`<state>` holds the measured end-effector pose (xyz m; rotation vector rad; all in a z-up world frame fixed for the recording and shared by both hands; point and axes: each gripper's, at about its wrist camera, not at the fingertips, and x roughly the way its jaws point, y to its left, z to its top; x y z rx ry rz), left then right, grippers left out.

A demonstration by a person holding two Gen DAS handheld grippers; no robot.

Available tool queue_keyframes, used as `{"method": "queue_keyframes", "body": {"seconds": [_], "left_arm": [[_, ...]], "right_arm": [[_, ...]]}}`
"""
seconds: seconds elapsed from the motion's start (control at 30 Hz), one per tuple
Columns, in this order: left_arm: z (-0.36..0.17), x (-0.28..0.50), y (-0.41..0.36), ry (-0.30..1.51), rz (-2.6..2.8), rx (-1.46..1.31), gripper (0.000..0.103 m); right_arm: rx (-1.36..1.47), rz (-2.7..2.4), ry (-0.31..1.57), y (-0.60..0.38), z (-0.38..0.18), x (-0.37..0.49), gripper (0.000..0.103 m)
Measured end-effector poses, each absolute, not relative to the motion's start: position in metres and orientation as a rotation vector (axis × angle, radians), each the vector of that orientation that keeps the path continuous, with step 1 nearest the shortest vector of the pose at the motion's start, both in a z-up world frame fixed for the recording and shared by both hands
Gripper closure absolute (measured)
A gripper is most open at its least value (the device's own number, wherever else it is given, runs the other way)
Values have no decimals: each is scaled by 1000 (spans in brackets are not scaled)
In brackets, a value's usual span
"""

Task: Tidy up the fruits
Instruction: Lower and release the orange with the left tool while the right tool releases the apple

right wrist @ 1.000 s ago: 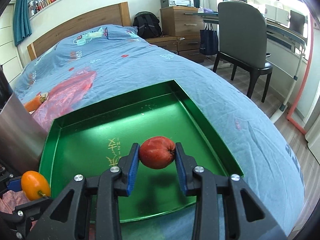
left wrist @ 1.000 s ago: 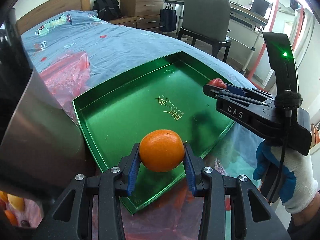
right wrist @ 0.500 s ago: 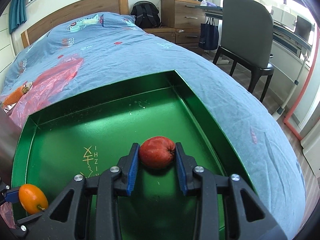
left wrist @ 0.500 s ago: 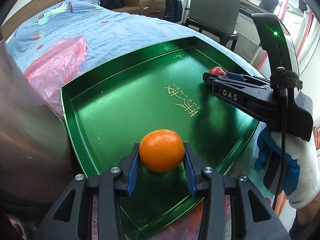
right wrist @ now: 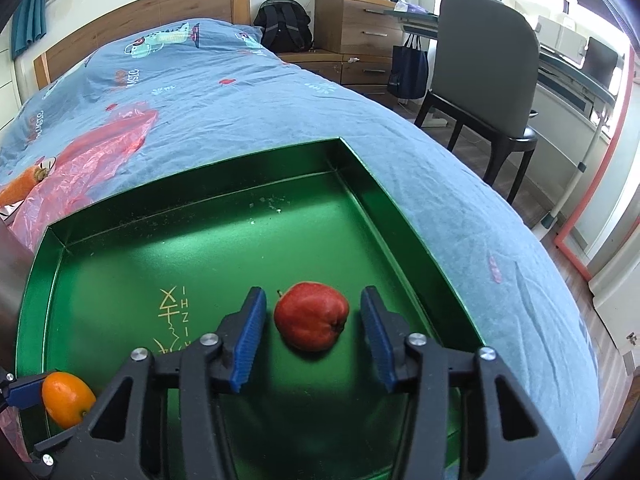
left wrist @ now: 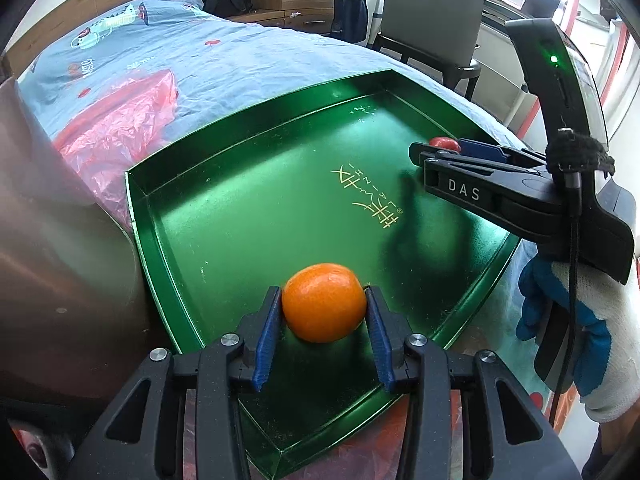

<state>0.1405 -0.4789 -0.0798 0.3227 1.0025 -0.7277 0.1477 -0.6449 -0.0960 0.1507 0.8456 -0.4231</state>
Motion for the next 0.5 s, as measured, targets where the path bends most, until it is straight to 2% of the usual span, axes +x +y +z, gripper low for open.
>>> {"method": "queue_keyframes", "body": {"seconds": [0.13,0.3,0.5], "left_arm": [[-67,132,-475,975,-735,326,65],[-45,113,-465,947,-766,312,61],[-14,83,-444,905,-789,292,46]], "right_arm": [[157,-426,816,-643,-82,137,39],[152,-437,786,-637,-59,118,36],[156,-440,760,-619,-31,89,32]]}}
